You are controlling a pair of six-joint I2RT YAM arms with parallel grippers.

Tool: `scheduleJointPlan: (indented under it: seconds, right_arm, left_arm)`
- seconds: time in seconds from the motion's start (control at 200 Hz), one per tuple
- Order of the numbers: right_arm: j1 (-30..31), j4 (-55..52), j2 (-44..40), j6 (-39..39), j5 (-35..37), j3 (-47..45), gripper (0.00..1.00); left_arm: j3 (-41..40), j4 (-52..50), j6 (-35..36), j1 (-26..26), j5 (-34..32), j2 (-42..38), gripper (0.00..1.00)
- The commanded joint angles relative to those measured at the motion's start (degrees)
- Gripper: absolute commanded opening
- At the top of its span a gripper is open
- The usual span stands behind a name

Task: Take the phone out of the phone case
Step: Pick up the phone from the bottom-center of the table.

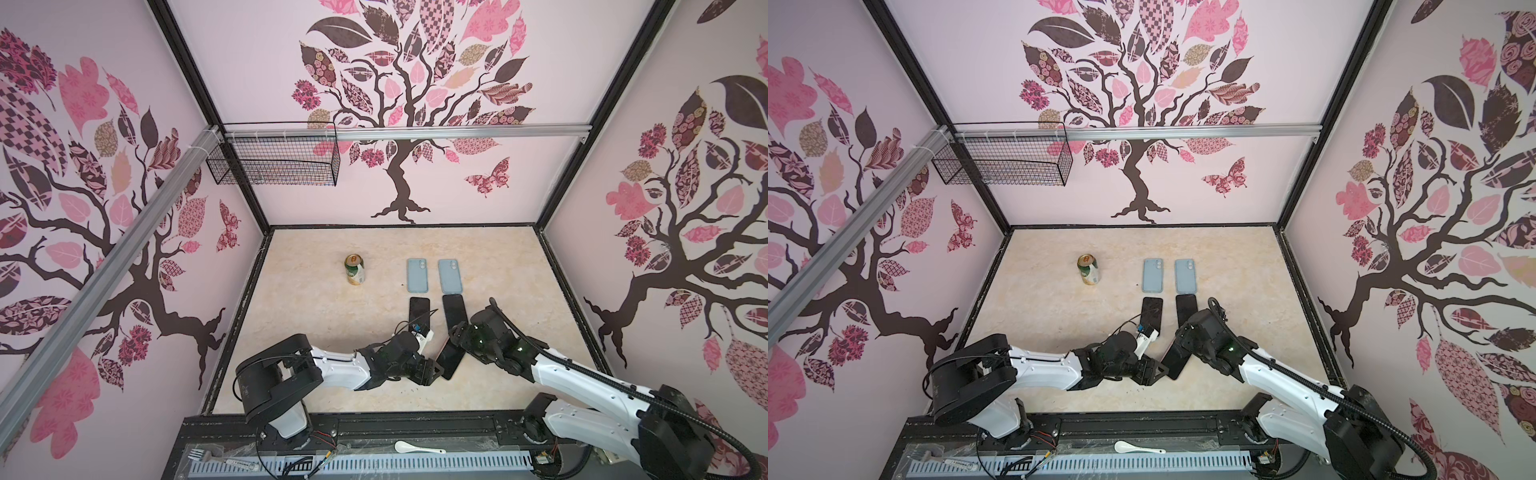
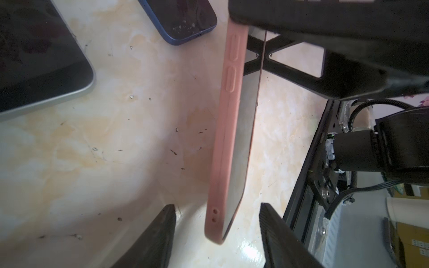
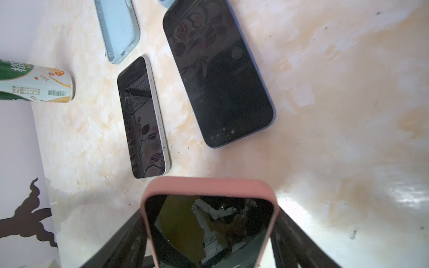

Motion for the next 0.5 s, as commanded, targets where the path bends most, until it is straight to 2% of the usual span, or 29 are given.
scheduleJointPlan:
  seconds: [0.0,0.095,0.215,0.34,0.495]
  right_arm:
    - [0.0,4.4,-2.1,5.3,-2.1,-1.1,0.49]
    - [-0.2,6.2,-2.5,8.2,-3.2,-2.5,0.48]
    - [-1.0,6.7,-2.5,10.9,-4.7,-3.7,0.48]
    - [-2.8,7.9,-3.7,13.8,-6.7,-5.4,0.48]
    - [-4.4,10.2,-5.7,17.6,-8.9,-7.3,0.46]
  left_arm:
    - [1.9,4.1,-0.8,0.1,1.0,1.3,0.53]
    - [1.4,6.0,-1.7,0.1,0.9,1.6,0.42]
    - [0.6,7.7,-2.6,0.2,0.1,1.0,0.33]
    - [-0.1,8.1,-2.8,0.2,-0.8,0.0,0.29]
    - [-0.5,8.3,-2.8,0.1,-0.3,0.0,0.29]
